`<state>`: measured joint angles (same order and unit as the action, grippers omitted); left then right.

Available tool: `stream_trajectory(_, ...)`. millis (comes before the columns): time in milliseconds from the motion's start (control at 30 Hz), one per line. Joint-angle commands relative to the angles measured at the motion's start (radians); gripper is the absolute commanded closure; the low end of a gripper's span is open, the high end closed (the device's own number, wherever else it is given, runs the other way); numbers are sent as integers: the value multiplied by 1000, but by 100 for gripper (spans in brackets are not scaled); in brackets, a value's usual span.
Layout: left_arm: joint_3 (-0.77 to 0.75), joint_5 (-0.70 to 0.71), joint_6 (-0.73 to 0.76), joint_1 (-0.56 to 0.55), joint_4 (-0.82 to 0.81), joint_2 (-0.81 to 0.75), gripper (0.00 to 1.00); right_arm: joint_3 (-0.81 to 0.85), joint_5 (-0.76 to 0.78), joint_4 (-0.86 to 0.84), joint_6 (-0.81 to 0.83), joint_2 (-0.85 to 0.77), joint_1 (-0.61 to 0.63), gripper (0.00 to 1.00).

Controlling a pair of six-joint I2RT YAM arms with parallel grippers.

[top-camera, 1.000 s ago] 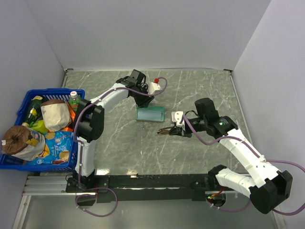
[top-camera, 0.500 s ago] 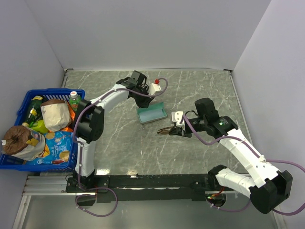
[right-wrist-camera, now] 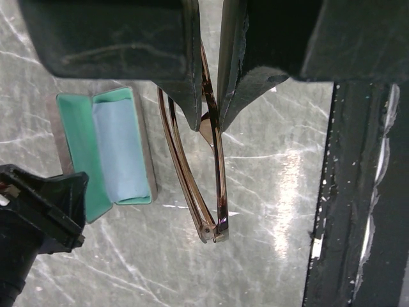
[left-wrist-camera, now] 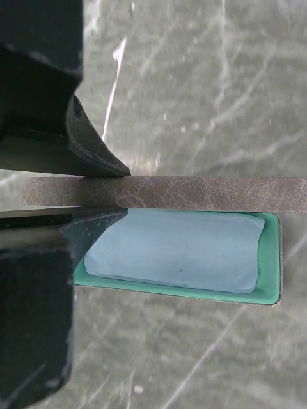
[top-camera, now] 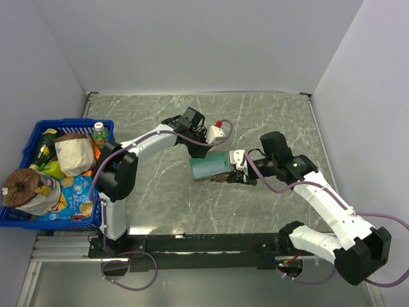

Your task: Organize the sunglasses

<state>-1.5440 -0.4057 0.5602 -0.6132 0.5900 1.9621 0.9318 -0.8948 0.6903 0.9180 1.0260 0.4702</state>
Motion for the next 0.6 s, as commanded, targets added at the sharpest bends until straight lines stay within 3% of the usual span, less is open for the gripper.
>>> stream_trajectory(0,53,-42,-20,-51,-35,-92,78,61,-58,31,42,14,-7,100)
stream_trajectory(433,142,-70,-31,-138,-64,-177,76,93,-90,124,91,62,-7,100)
stream_trajectory(567,160,-59,-29,-148,-76,-186,70,116,-95,181,120,100,-8,100)
